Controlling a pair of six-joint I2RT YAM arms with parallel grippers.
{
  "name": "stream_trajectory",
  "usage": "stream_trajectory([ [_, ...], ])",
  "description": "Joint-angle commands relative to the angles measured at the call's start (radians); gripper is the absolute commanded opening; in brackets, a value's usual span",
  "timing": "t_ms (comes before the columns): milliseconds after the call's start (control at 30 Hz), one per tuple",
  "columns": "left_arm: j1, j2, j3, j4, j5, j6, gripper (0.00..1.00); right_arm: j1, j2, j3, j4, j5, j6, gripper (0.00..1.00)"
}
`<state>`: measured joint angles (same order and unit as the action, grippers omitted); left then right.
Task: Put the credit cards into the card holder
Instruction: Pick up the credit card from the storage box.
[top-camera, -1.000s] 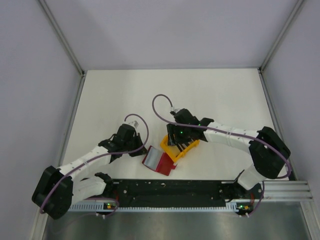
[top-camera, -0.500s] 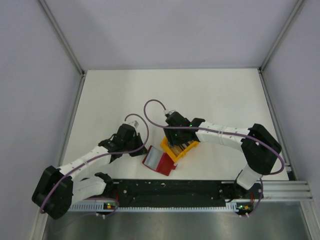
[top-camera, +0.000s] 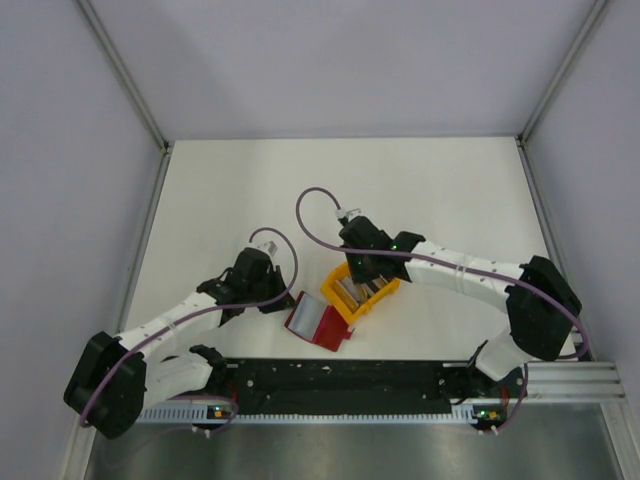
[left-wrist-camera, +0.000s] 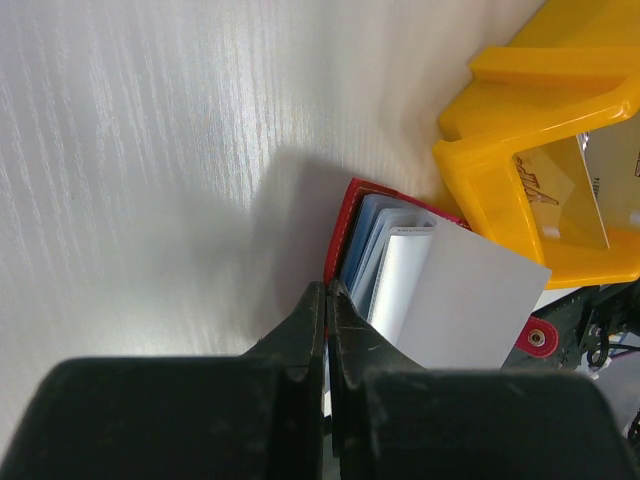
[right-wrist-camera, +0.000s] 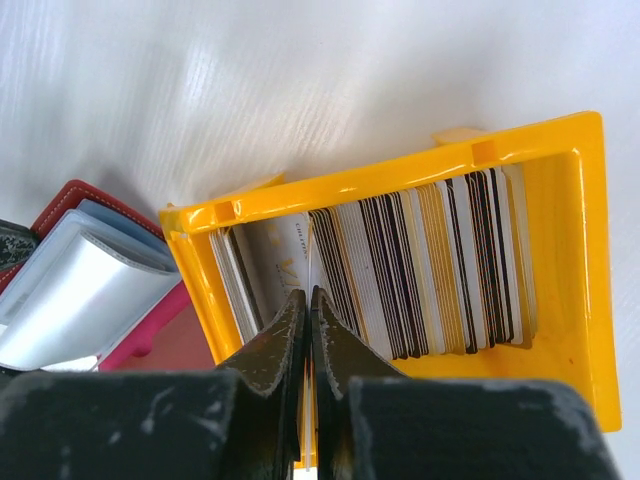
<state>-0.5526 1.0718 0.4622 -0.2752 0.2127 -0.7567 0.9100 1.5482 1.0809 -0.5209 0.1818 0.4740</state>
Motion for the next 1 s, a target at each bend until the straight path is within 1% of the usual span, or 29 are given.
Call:
stream_trajectory([
  [0,-0.003,-0.001,0.021,0.047,0.007,0.000,0.00,-0.017,-0.039,0.036,-0.002,-0.018,0.000,0.00],
  [133,-0.001,-0.004,0.020,0.045,0.008,0.000,0.00,-0.016,-0.053,0.040,-0.001,-0.054,0.005,0.00],
  [267,-0.003,-0.003,0.018,0.048,0.008,0.000,0.00,-0.006,-0.079,0.042,-0.001,-0.007,0.006,0.00],
  [367,-0.003,-0.003,0.020,0.053,0.010,-0.003,0.00,-0.005,-0.059,0.043,0.001,-0.037,0.002,0.00],
  [400,-0.003,-0.001,0.020,0.054,0.011,-0.004,0.00,-0.006,-0.045,0.045,0.001,-0.063,-0.001,0.04],
  [467,-0.003,-0.003,0.023,0.054,0.013,-0.003,0.00,-0.006,-0.016,0.042,0.010,-0.106,0.011,0.06],
  [600,-0.003,-0.003,0.026,0.050,0.014,-0.003,0.00,-0.006,0.003,0.036,0.028,-0.131,0.023,0.12],
  [667,-0.003,-0.001,0.026,0.050,0.014,-0.003,0.00,-0.006,0.003,0.036,0.036,-0.148,0.021,0.12],
  [767,-0.003,-0.001,0.027,0.051,0.014,-0.001,0.00,-0.014,0.003,0.036,0.041,-0.169,0.026,0.18],
  [967,-0.001,-0.001,0.024,0.053,0.013,-0.006,0.00,-0.036,-0.016,0.017,0.064,-0.179,0.038,0.20],
])
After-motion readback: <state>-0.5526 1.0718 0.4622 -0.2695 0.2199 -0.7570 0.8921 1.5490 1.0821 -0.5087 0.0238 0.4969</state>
